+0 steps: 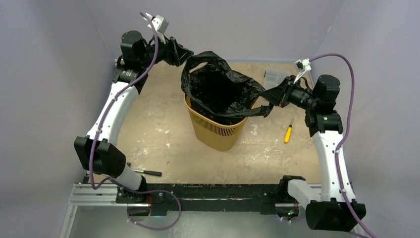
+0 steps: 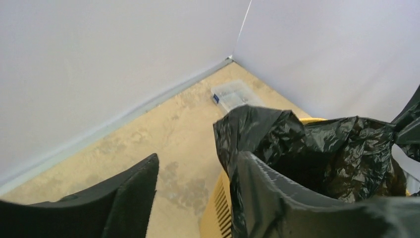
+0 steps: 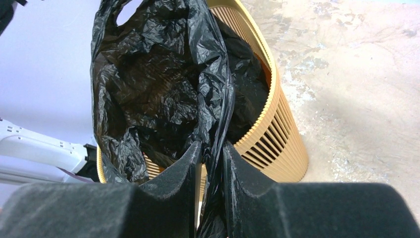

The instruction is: Put the trash bags into the trash bin

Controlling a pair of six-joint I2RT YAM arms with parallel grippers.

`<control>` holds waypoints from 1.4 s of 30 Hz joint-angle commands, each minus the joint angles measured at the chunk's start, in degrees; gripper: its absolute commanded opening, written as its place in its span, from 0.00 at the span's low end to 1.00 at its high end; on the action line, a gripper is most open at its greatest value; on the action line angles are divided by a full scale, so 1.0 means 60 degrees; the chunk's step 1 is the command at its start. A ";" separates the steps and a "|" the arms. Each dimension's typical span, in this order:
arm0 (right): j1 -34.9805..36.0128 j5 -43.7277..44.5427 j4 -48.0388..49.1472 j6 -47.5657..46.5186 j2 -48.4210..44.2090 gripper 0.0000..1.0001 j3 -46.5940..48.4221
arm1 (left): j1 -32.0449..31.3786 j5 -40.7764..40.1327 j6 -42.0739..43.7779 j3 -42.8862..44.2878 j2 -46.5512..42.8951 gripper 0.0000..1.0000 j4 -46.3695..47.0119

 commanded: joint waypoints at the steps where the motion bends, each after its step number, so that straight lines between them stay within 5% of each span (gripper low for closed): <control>1: 0.0005 -0.0195 0.0457 0.0094 0.0272 0.25 0.0434 | 0.0001 0.0369 0.0872 0.1084 0.0033 0.65 0.0691; 9: 0.0005 -0.0349 0.0312 0.0019 0.0479 0.29 0.0568 | -0.1423 -0.0049 0.5227 0.2221 0.0679 0.83 -0.1401; 23: 0.0005 -0.0377 -0.0106 -0.0271 0.0492 0.31 0.0742 | -0.2937 -0.2100 0.9369 0.2057 0.1443 0.83 -0.1266; 35: 0.0005 0.0076 -0.0398 -0.0479 0.0371 0.36 0.0685 | -0.2938 -0.2104 0.9549 0.2304 0.1745 0.31 -0.1451; 39: 0.0005 0.0080 -0.0357 -0.0479 0.0362 0.35 0.0629 | -0.2938 -0.2070 0.9540 0.2417 0.1808 0.02 -0.1631; 42: 0.0005 0.0301 -0.0240 -0.0381 0.0384 0.28 0.0637 | -0.2934 -0.2138 0.9436 0.2342 0.1735 0.00 -0.1469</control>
